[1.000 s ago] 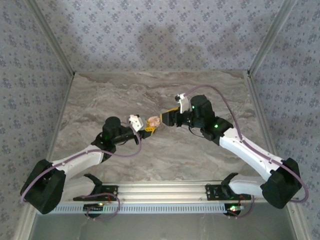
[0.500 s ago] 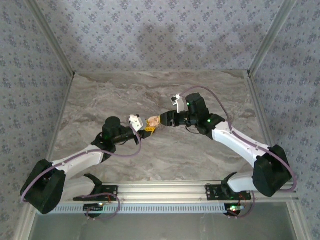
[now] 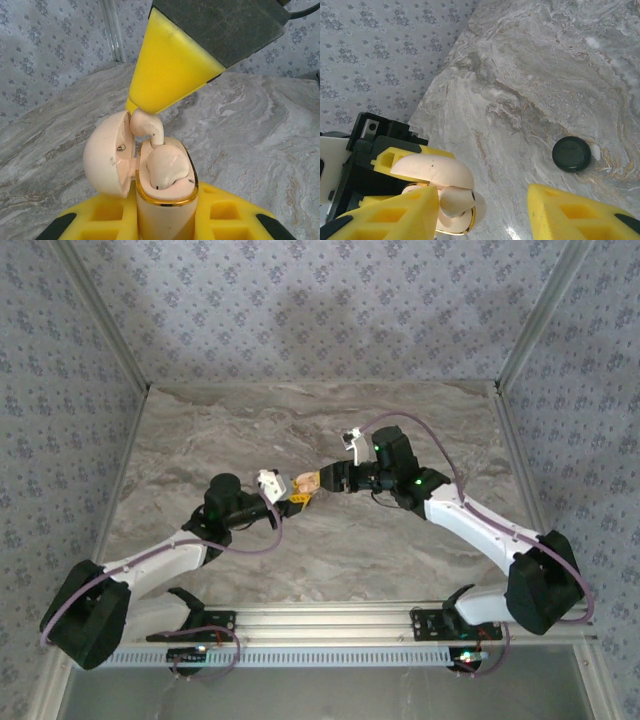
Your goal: Insert wireless bluetooth earbuds into charging case
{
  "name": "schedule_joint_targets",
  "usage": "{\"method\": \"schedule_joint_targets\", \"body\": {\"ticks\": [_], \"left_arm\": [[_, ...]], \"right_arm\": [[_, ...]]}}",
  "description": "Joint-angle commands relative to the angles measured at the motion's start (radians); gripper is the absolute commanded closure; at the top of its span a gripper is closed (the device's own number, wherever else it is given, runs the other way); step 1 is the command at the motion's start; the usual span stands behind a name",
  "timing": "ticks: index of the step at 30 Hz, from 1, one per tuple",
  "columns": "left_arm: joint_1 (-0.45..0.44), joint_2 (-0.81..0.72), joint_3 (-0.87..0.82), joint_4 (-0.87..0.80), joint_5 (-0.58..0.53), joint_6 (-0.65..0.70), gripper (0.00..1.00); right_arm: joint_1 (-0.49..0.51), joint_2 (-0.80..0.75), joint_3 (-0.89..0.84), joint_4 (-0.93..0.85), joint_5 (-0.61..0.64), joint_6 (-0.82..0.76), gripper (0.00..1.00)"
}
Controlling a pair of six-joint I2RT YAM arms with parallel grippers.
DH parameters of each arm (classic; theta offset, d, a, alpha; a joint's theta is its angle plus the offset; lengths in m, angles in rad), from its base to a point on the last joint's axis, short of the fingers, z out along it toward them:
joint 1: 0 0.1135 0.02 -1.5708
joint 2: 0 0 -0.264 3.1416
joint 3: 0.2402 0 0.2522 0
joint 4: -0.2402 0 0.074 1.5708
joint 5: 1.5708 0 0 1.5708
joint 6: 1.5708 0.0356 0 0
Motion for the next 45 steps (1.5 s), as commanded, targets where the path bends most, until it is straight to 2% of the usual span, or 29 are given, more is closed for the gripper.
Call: {"method": "schedule_joint_targets", "body": {"ticks": [1,9,13,16,21,28,35,37,41,45], "left_arm": [[-0.002,-0.029,0.014,0.036,0.017,0.000,0.98],[-0.001,-0.027,0.014,0.038,0.018,-0.003,0.98],[-0.001,-0.029,0.014,0.037,0.018,-0.001,0.98],[-0.001,-0.029,0.014,0.036,0.018,-0.001,0.98],[-0.001,-0.031,0.012,0.036,0.016,-0.001,0.98],[-0.001,-0.034,0.011,0.036,0.017,-0.003,0.98],[-0.001,-0.032,0.010,0.037,0.017,-0.003,0.98],[-0.001,-0.032,0.009,0.037,0.017,-0.003,0.98],[-0.001,-0.035,0.008,0.038,0.017,-0.004,0.98],[-0.001,-0.035,0.007,0.038,0.015,-0.004,0.98]], "right_arm": [[0.007,-0.054,-0.002,0.025,-0.012,0.007,0.50],[0.031,-0.042,0.004,0.044,-0.041,0.008,0.61],[0.038,-0.021,0.026,0.010,-0.025,-0.003,0.61],[0.044,-0.019,0.036,-0.025,0.020,-0.016,0.54],[0.045,-0.010,0.044,-0.050,0.053,-0.023,0.52],[0.045,0.001,0.049,-0.066,0.104,-0.008,0.56],[0.048,0.007,0.051,-0.086,0.049,0.001,0.59],[0.048,-0.001,0.050,-0.079,0.039,0.002,0.57],[0.029,-0.031,0.036,-0.030,0.023,0.012,0.45],[0.001,-0.040,0.028,0.006,-0.014,0.020,0.44]]}}
